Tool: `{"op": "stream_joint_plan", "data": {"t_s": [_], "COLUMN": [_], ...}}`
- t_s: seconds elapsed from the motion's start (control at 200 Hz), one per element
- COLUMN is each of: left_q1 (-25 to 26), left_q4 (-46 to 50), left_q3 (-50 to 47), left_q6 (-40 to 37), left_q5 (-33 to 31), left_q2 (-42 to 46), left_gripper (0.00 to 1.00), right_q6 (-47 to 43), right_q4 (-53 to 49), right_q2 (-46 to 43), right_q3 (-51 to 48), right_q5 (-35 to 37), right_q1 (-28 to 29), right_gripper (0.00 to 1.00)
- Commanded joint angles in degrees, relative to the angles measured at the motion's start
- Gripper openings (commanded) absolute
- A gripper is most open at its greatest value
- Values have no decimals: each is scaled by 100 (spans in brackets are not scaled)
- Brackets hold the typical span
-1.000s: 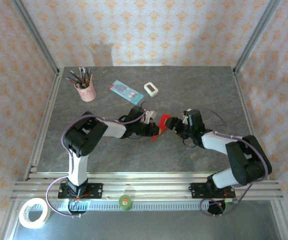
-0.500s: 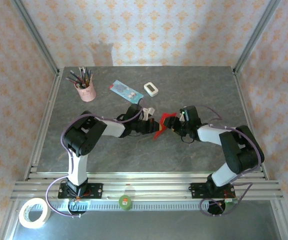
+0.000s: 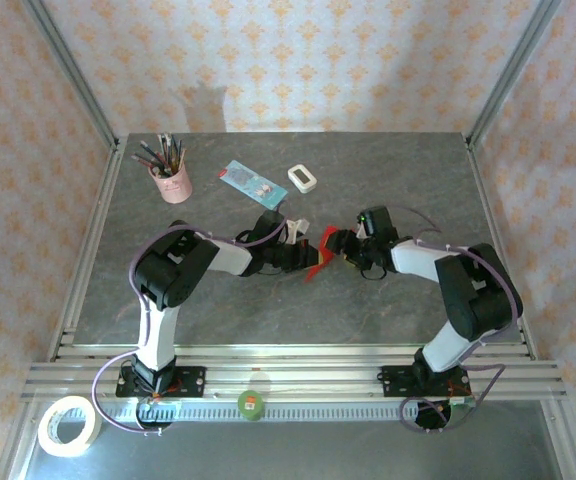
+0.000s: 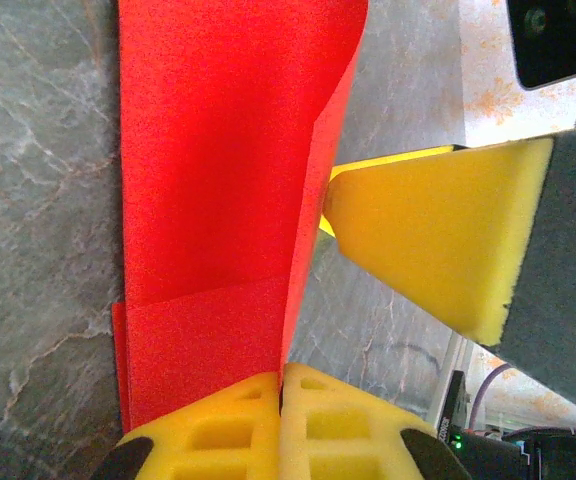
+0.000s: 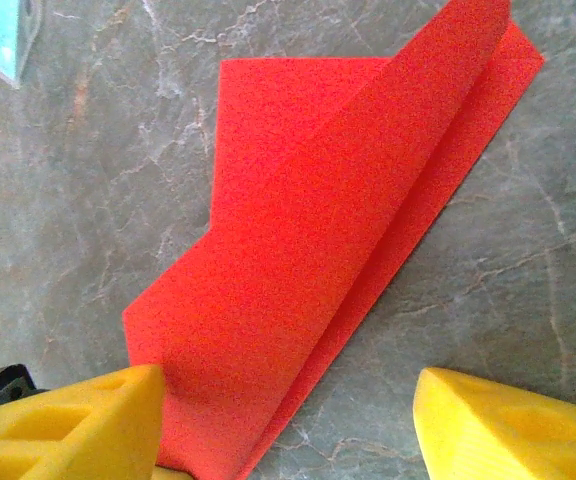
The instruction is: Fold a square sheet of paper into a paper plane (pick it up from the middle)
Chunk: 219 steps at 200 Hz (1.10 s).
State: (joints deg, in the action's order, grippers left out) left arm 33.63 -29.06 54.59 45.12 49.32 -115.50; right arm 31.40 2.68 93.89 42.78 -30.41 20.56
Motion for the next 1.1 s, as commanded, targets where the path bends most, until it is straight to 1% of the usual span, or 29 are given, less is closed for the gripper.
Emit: {"op": "stream_joint_plan", "data": {"t_s": [0.0,0.17,0.365,0.536,0.646,0.676,0.756,0.881,1.091], "left_q1": [-49,-56,-55,-49,-55,-49,-41,-15,168], "left_q4": [-100,150,328,499,709,777,1029,1219,1868], "left_q3": [-43,-30,-57,-148,-216,-240,-272,-308,-65], "left_q6": [-92,-275,-390,-526,-682,-720,-839,-934,-1120], "left_q5": [54,-69,-159,-313,-528,-610,-846,-998,-1276], "left_q2": [-81,5,130,436,570,768,864,939,970], "left_gripper": [4,11,26,37,43,45,51,55,55], "right_q6": [-337,-270,-225,-189,-164,-158,-135,-114,-85], "right_q4": [-231,-388,-531,-497,-470,-464,-444,-427,-417], "right_q2": [593,896,1148,1232,1252,1251,1268,1297,1376], "right_q3": [186,300,415,429,432,435,432,424,423], "right_q5": [755,1003,1161,1132,1095,1095,1084,1074,1072], "right_q1": [207,287,368,379,384,386,380,381,383], "right_gripper": [68,66,64,64,64,64,64,64,64]}}
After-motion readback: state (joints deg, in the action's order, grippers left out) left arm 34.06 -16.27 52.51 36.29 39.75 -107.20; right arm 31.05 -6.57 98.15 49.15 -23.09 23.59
